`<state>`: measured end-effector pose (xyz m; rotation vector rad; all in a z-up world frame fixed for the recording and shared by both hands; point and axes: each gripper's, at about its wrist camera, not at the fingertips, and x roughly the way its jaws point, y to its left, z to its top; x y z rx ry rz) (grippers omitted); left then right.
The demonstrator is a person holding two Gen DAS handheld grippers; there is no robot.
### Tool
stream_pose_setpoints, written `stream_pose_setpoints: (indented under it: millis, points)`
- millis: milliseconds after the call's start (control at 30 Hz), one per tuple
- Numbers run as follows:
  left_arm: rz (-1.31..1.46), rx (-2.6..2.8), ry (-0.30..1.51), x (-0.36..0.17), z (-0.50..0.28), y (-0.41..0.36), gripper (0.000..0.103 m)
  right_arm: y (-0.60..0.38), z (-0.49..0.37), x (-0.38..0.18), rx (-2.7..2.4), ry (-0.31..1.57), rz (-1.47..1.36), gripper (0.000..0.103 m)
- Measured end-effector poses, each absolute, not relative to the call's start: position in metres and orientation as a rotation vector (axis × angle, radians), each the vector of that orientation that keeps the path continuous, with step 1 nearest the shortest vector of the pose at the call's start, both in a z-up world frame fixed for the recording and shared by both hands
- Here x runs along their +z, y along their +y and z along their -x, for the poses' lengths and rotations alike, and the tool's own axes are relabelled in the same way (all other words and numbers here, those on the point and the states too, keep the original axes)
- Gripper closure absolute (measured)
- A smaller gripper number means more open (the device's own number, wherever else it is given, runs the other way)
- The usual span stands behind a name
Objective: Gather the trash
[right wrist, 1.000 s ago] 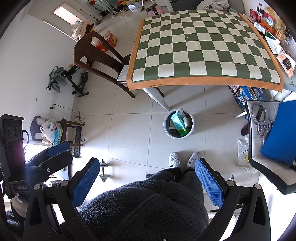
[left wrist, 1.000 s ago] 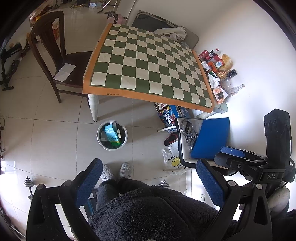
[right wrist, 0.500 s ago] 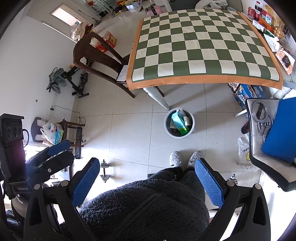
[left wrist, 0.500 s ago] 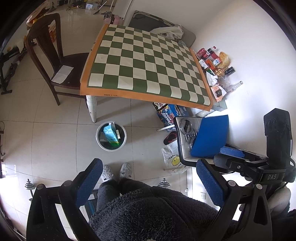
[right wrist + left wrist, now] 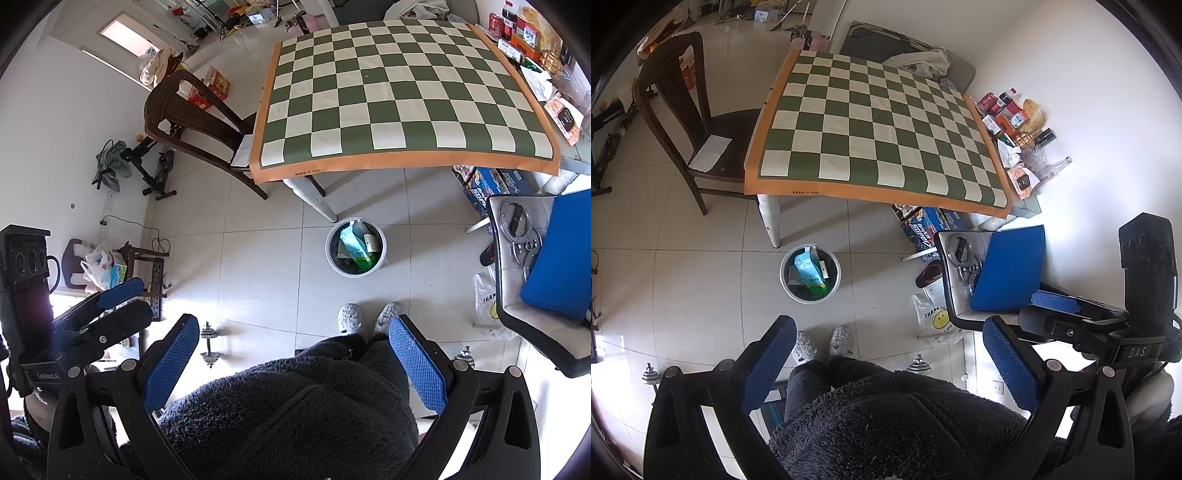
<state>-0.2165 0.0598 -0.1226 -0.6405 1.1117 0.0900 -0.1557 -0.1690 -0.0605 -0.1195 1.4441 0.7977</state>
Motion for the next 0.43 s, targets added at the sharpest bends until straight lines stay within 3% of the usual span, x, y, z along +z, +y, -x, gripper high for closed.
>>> stream_pose_setpoints:
  millis: [433]
  points:
    - [0.636,0.088,1.111,-0.1233,0.2172,0.0593,0.0,-0.1664,0.1539,-0.058,0.796,1.446,0.111,0.0]
